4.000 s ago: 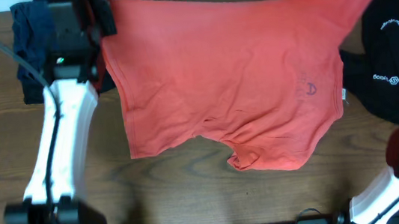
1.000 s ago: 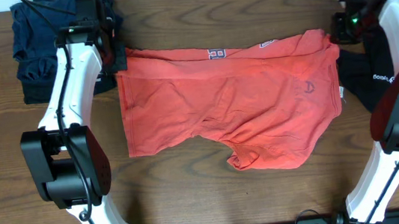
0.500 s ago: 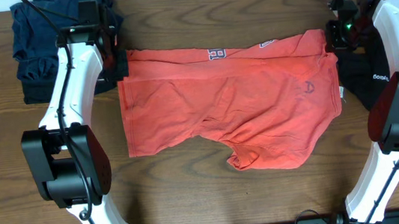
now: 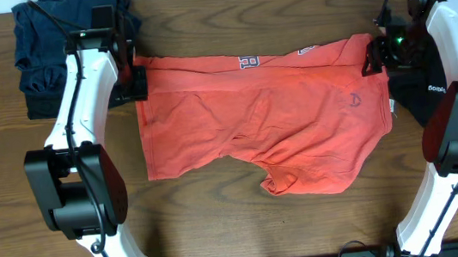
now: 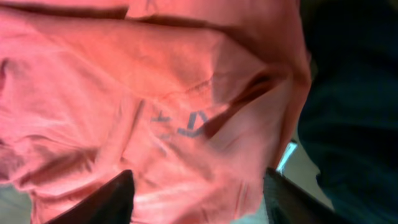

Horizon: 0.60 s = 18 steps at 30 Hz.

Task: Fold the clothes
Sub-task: 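Release the shirt and raise both grippers away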

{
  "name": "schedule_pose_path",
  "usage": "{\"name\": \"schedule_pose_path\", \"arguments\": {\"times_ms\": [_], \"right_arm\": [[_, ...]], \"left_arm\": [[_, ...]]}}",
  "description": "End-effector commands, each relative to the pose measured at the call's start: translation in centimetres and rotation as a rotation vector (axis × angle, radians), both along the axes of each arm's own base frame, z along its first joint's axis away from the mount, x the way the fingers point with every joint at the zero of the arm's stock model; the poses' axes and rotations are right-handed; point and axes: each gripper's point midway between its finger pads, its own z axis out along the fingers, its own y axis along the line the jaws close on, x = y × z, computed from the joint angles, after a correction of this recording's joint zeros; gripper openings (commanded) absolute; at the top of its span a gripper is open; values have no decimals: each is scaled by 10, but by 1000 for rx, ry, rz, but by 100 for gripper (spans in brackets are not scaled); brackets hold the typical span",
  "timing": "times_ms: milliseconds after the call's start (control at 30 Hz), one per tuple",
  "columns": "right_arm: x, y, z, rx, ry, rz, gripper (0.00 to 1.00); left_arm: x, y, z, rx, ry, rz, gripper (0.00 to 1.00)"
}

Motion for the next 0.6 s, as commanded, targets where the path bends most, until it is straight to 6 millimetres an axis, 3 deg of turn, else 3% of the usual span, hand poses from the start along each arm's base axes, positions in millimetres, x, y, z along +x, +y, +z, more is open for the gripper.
{"name": "schedule_pose_path", "arguments": {"times_ms": [0, 100, 367, 567], "right_arm": [[7, 2, 50, -15, -111, 9, 73], [0, 5, 76, -17, -148, 5, 87], [-24, 15, 141, 2, -266, -54, 91], [-54, 36, 163, 29, -257, -20, 89]], "left_arm": [[-5, 0, 50, -3, -101, 1, 65], [-19, 1, 73, -7, -123, 15, 72], [-59, 2, 118, -28, -166, 95, 75], [-90, -33, 126, -230, -106, 72, 75]]}}
